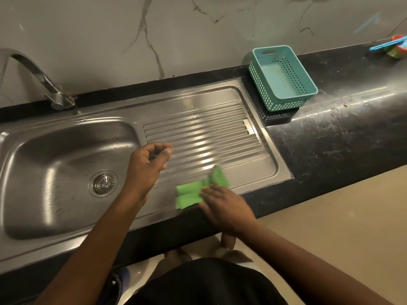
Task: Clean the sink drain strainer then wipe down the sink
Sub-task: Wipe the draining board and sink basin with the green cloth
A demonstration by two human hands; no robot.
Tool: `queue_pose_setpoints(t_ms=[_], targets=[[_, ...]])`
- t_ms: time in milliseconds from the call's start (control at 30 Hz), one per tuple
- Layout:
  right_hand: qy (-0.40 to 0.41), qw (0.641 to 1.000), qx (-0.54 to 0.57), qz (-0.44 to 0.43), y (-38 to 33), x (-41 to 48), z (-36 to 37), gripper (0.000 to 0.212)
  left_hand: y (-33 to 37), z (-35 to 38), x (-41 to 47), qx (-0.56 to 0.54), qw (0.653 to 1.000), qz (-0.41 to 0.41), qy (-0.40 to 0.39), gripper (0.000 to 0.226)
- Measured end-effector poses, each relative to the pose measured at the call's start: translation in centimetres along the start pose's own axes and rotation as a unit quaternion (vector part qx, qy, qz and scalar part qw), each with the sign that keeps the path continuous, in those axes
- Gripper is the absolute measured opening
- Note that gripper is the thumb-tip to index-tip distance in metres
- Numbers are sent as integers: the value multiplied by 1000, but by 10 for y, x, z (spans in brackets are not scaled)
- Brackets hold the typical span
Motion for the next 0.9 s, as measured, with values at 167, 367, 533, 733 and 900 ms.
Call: queue_pose_setpoints(t_ms=[167,367,533,733,900], targets=[[42,985,-19,165,108,-64,-41,60,-5,0,2,0,1000,2,-9,23],[115,964,-35,238,77,-44,-26,56,-9,-3,5,-3,1000,-3,-12,20],[110,988,11,104,-46,31,17,30,-12,-1,6,-6,1000,-6,-13,13],[75,994,61,-50,-99,75,40,18,-8,-5,4,1,1000,5,-16,19],[53,989,114,-71,-26,37,11,22,-10,-4,7,-6,1000,4,-4,23]])
Point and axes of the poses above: each hand's wrist, its own x-axis towards the middle knuckle, its own z-axis out of the palm, y = z × x, the point moved 2 cm from there along x, towards the middle knuckle, and after that the axes turned 12 degrees about -z, right-handed, at the moved point
